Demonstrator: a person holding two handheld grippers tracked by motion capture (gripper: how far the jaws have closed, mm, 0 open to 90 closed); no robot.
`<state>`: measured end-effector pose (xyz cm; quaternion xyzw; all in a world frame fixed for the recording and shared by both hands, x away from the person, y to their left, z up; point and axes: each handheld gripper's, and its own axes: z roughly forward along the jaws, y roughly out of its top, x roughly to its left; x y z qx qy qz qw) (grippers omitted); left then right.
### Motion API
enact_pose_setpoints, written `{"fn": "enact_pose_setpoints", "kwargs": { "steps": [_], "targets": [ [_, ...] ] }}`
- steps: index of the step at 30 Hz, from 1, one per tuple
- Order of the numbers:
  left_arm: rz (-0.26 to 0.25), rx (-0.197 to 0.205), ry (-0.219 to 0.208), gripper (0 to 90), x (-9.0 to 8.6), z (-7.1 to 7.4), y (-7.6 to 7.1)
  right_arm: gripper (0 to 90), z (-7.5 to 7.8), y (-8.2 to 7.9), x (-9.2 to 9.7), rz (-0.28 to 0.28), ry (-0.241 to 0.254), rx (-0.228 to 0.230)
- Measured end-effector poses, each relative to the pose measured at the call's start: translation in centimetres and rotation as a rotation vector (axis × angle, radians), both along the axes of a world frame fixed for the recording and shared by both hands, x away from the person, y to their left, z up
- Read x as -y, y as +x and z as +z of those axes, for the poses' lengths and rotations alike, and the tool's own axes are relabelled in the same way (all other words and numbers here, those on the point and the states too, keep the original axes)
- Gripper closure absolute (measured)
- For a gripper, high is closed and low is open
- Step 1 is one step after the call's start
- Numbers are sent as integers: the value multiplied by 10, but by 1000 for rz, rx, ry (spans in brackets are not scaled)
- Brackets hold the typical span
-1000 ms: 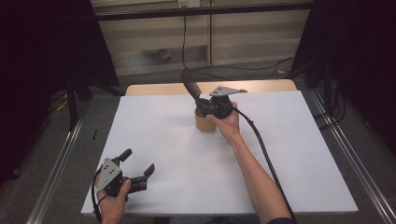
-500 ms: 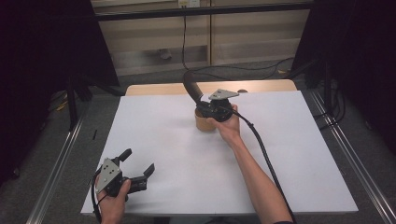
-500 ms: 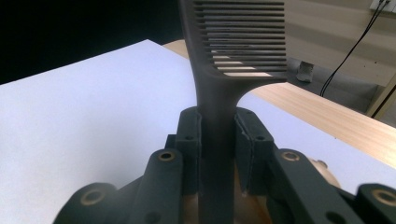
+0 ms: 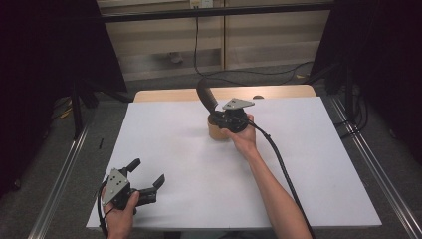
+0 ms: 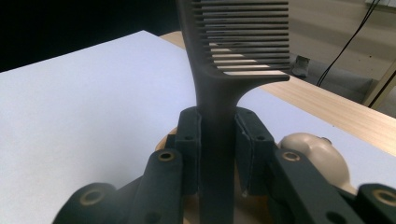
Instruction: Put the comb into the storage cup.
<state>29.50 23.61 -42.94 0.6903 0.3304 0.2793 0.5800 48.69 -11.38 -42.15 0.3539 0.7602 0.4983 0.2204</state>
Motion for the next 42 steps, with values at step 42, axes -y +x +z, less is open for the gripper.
{"fn": "enact_pose_setpoints", "kwargs": {
  "steps": [42],
  "targets": [
    [7, 2, -17, 30, 0, 0, 1, 427, 28, -11, 3, -11, 40, 14]
  ]
}}
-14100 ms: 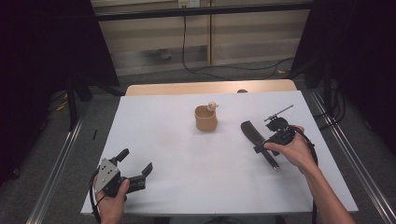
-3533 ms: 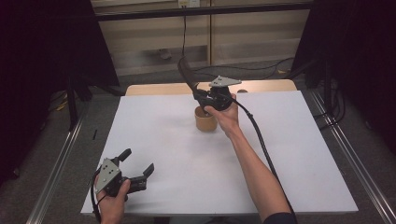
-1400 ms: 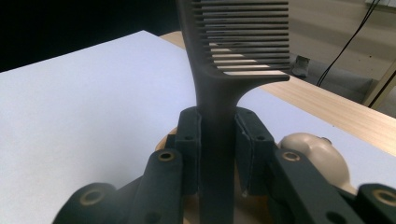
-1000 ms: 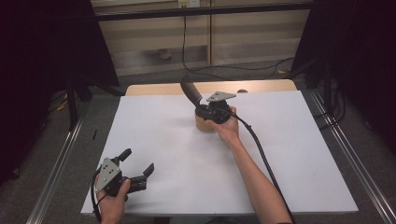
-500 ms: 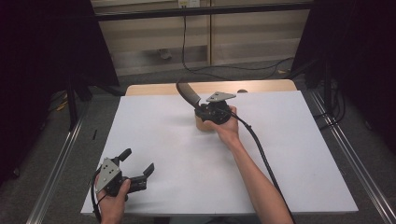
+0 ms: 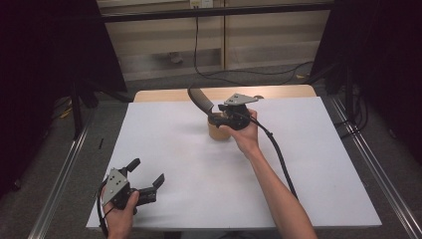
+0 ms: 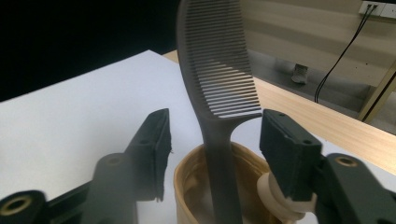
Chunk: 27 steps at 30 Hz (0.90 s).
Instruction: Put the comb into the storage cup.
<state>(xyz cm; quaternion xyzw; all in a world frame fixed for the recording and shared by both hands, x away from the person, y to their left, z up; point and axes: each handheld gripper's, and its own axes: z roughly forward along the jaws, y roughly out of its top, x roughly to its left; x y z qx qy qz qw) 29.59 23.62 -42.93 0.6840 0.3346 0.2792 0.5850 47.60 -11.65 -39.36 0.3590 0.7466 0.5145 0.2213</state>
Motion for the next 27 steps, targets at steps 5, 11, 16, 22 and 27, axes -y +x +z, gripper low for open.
{"fn": "enact_pose_setpoints", "kwargs": {
  "steps": [5, 11, 16, 22, 27],
  "targets": [
    [2, -7, -10, 31, 0, 0, 0, 302, 3, -3, 6, -14, 33, 0],
    [11, -15, -16, 30, 0, -1, 1, 170, 6, -5, 14, -18, 66, -37],
    [14, -15, -12, 30, 0, -1, 2, 74, 6, -7, 23, -46, 70, -25],
    [6, -19, -3, 30, 1, -2, 2, 11, 4, -11, 30, -85, 66, -13],
    [7, -16, -11, 30, 1, -1, 2, 8, 5, -14, 36, -113, 77, -14]
  ]
}}
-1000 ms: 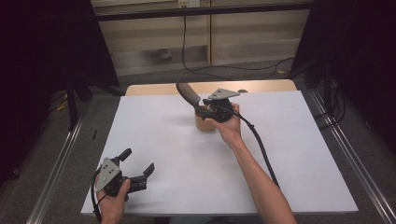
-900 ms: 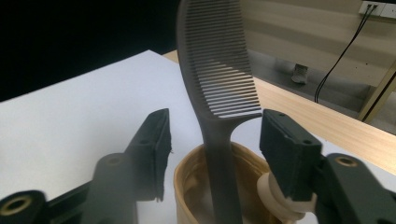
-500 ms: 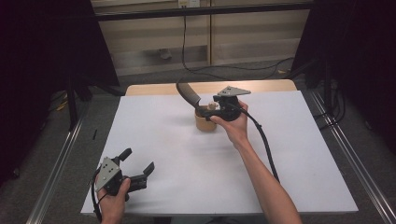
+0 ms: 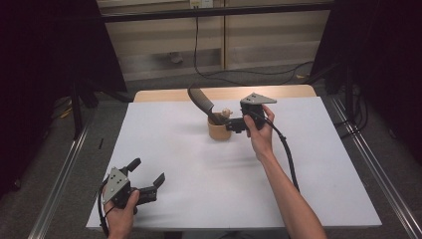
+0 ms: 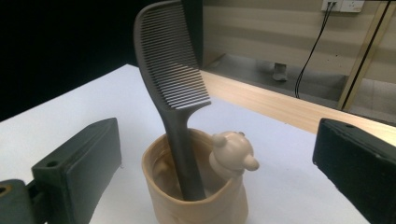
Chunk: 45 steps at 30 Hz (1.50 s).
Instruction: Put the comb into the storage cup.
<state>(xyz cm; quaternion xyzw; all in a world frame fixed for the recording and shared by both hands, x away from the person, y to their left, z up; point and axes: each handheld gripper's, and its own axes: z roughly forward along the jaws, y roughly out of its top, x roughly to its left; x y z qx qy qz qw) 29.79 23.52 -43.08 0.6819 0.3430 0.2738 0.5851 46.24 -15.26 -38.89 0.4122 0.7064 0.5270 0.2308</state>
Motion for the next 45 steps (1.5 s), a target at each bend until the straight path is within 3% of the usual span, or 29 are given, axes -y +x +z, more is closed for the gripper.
{"fn": "enact_pose_setpoints", "kwargs": {
  "steps": [11, 19, 25, 45],
  "targets": [
    [-7, 7, 0, 30, -1, 1, -1, 9, 3, -9, 12, -51, -8, 40],
    [6, 7, 8, 31, -1, 2, -1, 13, 2, -18, 26, -77, 54, 52],
    [8, 10, 9, 31, 0, 2, -2, 0, 7, -27, 31, -96, 64, 89],
    [24, 6, -12, 30, 1, 2, -5, 1, 4, -63, 54, -176, 2, 155]
  ]
}}
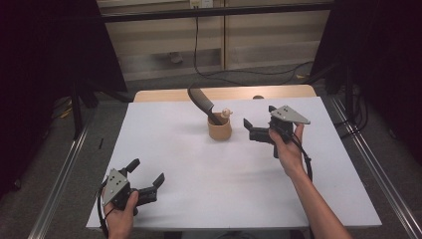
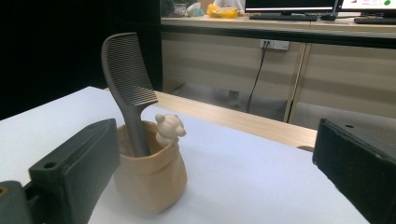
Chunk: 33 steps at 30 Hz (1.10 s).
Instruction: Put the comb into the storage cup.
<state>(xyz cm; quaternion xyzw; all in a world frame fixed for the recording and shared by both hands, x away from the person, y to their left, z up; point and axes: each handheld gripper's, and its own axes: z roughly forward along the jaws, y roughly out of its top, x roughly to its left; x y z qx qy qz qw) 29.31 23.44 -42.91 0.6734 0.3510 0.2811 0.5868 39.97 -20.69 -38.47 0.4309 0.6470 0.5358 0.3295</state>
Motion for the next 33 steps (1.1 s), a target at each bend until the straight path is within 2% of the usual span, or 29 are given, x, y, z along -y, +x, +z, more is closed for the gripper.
{"fn": "enact_pose_setpoints", "kwargs": {
  "steps": [9, 12, 13, 15, 19, 22, 26, 33],
  "targets": [
    [7, 2, 2, 30, -2, 0, -1, 3, -1, -14, 15, -45, -4, 8],
    [-12, 13, -4, 25, -1, 0, -1, 2, -1, -20, 21, -60, 4, 15],
    [-11, 19, 5, 21, -1, 1, -2, 3, -1, -22, 23, -62, 1, 17],
    [-1, 22, -8, 17, -1, 1, -2, 4, -1, -25, 26, -64, 9, 17],
    [2, 20, 1, 15, -1, 1, -3, 7, -1, -33, 29, -62, 0, 24],
    [3, 17, 1, 15, -1, 1, -3, 0, -1, -39, 31, -64, 13, 30],
    [4, 14, 1, 16, -1, 1, -4, 0, -6, -47, 36, -107, 30, 32],
    [13, 17, 3, 16, -2, 1, -4, 0, -11, -61, 45, -112, 30, 37]
  ]
}}
